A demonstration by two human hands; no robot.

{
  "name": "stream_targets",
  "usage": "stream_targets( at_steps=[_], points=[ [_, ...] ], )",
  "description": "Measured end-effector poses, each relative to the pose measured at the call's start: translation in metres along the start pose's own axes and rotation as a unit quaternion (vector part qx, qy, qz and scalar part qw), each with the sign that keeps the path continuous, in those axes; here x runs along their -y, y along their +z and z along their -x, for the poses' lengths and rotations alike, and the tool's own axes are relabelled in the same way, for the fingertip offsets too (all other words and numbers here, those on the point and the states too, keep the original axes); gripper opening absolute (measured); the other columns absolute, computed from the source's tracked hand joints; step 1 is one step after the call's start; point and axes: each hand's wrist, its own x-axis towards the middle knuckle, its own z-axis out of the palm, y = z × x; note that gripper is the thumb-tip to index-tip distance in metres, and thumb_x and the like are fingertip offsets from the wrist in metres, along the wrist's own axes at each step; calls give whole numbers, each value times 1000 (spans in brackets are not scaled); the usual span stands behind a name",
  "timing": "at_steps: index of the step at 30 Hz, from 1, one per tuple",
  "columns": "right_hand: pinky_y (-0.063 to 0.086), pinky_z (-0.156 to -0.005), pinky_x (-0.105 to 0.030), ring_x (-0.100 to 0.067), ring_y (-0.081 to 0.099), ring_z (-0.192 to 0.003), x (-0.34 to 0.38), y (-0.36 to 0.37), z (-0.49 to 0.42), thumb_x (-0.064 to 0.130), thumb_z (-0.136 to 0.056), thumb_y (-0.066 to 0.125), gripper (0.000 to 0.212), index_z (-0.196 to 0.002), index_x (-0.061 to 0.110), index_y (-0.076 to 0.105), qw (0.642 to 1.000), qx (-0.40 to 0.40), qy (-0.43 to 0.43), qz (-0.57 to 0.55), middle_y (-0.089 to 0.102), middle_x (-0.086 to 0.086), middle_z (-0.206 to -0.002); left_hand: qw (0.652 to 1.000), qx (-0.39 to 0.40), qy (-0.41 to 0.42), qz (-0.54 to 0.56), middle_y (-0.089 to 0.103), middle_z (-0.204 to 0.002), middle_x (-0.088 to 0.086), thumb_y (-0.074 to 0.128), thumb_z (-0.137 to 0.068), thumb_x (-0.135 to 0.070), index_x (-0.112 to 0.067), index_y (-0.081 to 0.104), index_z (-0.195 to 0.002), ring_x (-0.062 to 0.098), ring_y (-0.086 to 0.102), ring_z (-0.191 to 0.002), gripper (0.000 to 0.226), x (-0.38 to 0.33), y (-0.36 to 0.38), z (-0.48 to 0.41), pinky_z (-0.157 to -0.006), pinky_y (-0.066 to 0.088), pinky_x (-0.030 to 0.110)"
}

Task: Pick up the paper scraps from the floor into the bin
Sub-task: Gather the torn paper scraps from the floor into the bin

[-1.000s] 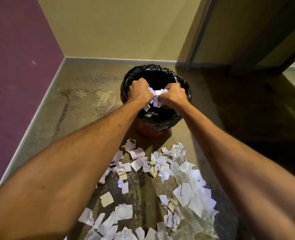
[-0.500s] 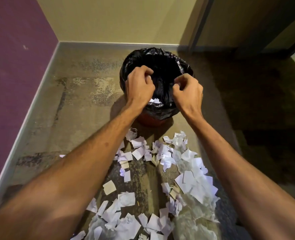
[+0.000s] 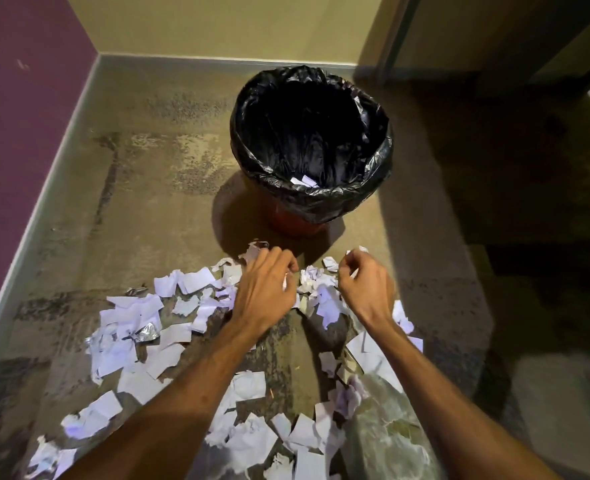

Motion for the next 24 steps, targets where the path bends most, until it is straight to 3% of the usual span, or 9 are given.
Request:
stream_targets(
  at_steps=[3, 4, 6, 8, 10, 13, 17, 21, 24],
  points=[
    [53, -89, -40, -32, 58, -125, -35, 30, -2, 32, -93, 69, 46, -138, 25, 58, 985, 116, -7, 124, 55, -10, -147, 985, 158, -58, -48, 42, -153, 0, 68, -88, -47, -33, 46, -145, 25, 37, -145, 63, 12, 37, 6, -117, 36, 52],
    [49, -107, -50, -36, 46, -142, -45, 38, -5, 38, -92, 73, 68, -153, 26, 45, 976, 145, -5, 165, 39, -13, -162, 976, 197, -65, -65, 30, -165, 4, 68, -87, -56, -35, 36, -155, 29, 26, -154, 78, 15, 46, 6, -122, 28, 56],
    [18, -129, -65, -42, 9, -163, -60, 50, -17, 50, -83, 84, 111, -167, 33, 14, 955, 199, 0, 219, -1, -14, -178, 960, 252, -72, -97, 8, -175, 7, 68, -86, -69, -38, 17, -164, 35, 7, -162, 99, 18, 61, 2, -127, 15, 62],
    [-3, -126, -69, -43, -17, -162, -70, 57, -35, 61, -70, 92, 142, -168, 37, -8, 940, 242, 18, 240, -27, -11, -175, 949, 282, -85, -115, -2, -177, 8, 69, -83, -75, -44, 3, -166, 40, -1, -163, 110, 19, 72, -5, -126, 8, 66],
    [-6, -124, -71, -46, -23, -160, -74, 60, -50, 64, -63, 95, 154, -167, 38, -17, 930, 290, 47, 221, -36, -11, -171, 940, 304, -109, -112, -6, -177, 10, 70, -80, -78, -49, -5, -165, 45, -3, -162, 117, 16, 81, -12, -125, 8, 69],
    [12, -127, -73, -50, -12, -161, -73, 68, -54, 55, -67, 97, 148, -169, 40, -9, 922, 341, 38, 180, -28, -7, -175, 935, 317, -122, -104, -3, -176, 11, 74, -82, -72, -48, -3, -165, 46, -1, -161, 116, 10, 89, -13, -125, 17, 67],
    [47, -114, -58, -41, 24, -155, -65, 83, -31, 44, -85, 87, 104, -166, 39, 23, 932, 283, -31, 223, 15, -5, -174, 953, 258, -100, -123, 27, -166, 14, 80, -90, -45, -39, 19, -163, 38, 23, -155, 95, 2, 92, -1, -117, 42, 52],
    [57, -97, -43, -31, 57, -129, -55, 82, -14, 29, -103, 68, 53, -153, 26, 51, 951, 204, -67, 224, 45, -9, -156, 957, 247, -112, -102, 39, -159, 10, 78, -92, -19, -27, 35, -158, 33, 37, -147, 80, 5, 87, 3, -110, 50, 46],
    [60, -88, -37, -24, 68, -110, -53, 76, -7, 18, -100, 71, 38, -138, 23, 67, 961, 191, -59, 192, 58, -4, -145, 971, 199, -111, -79, 58, -145, 6, 75, -92, -9, -21, 51, -149, 27, 54, -132, 63, 9, 80, 5, -103, 55, 40]
  ],
)
